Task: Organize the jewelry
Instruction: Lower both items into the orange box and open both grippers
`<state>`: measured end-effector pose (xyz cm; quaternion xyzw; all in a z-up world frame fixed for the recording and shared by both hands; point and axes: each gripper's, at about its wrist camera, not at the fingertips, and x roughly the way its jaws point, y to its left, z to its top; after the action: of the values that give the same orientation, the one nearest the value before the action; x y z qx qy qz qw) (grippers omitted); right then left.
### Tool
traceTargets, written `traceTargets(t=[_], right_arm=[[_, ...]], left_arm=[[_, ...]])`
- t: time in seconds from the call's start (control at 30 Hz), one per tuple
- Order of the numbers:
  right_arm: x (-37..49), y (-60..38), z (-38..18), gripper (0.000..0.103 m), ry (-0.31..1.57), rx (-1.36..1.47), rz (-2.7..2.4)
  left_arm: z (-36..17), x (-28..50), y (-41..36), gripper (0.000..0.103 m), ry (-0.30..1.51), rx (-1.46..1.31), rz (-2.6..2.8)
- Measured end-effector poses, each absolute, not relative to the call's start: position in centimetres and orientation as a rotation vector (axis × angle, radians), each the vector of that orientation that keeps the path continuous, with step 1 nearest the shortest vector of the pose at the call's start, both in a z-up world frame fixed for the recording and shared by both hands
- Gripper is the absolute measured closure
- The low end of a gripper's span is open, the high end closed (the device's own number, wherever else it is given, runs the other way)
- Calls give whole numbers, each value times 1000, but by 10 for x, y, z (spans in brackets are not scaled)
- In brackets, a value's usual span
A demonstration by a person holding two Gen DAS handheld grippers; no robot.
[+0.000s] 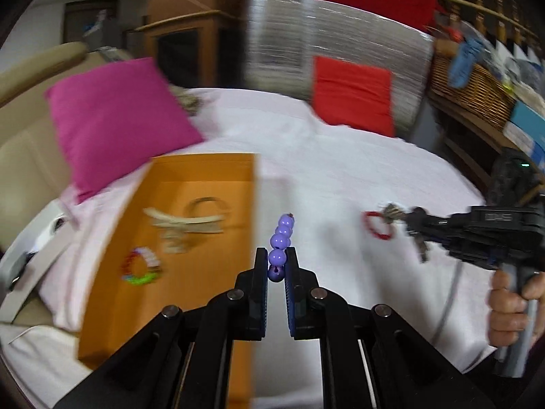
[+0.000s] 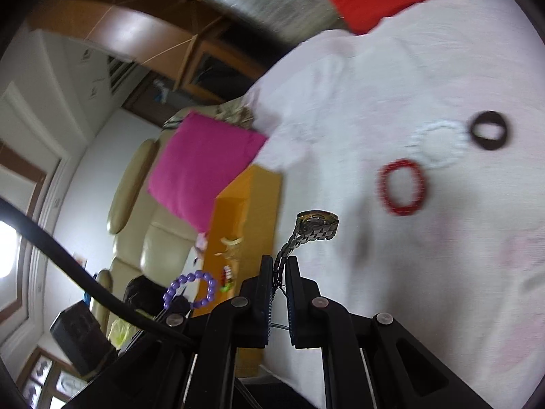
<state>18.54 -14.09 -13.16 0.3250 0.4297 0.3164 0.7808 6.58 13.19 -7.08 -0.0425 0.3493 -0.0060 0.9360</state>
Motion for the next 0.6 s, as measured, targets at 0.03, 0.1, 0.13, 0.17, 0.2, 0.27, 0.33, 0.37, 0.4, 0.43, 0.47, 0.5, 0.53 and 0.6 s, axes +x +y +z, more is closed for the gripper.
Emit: traceTargets(t=[0.03, 0.1, 0.13, 0.17, 0.2, 0.27, 0.33, 0.37, 0.4, 0.43, 0.47, 0.5, 0.53, 0.6], right_arm=[[183, -131, -128, 95, 922, 695, 709], [178, -107, -120, 95, 904, 673, 766], [176, -96, -117, 95, 899, 667, 791], [173, -85, -114, 95, 896, 665, 819], [171, -73, -111, 95, 896, 660, 842], [166, -51, -109, 95, 903, 634, 866], [163, -23, -109, 95, 929, 598, 881], [162, -13, -110, 95, 942, 582, 883], [161, -1, -112, 95, 960, 564, 885], [160, 10, -113, 95, 974, 553, 886], [159, 21, -114, 95, 988, 542, 886], [159, 32, -116, 95, 1002, 527, 885], [157, 41, -116, 95, 1013, 513, 883], [155, 59, -119, 95, 1040, 485, 877]], left_arm=[[-73, 63, 143, 93, 715, -84, 23], [-81, 58, 167, 94, 734, -88, 93], [-86, 56, 176, 93, 749, -99, 109], [-90, 55, 186, 94, 763, -114, 124], [-96, 55, 195, 94, 779, -123, 144], [-104, 54, 209, 94, 800, -124, 185], [-112, 54, 224, 93, 819, -150, 207], [-115, 53, 229, 94, 823, -164, 209], [-118, 52, 236, 94, 831, -183, 214], [-122, 51, 241, 94, 838, -196, 220], [-126, 52, 246, 94, 846, -209, 227], [-129, 52, 252, 94, 854, -223, 237], [-132, 51, 257, 94, 859, -234, 243], [-135, 51, 265, 94, 867, -253, 244]])
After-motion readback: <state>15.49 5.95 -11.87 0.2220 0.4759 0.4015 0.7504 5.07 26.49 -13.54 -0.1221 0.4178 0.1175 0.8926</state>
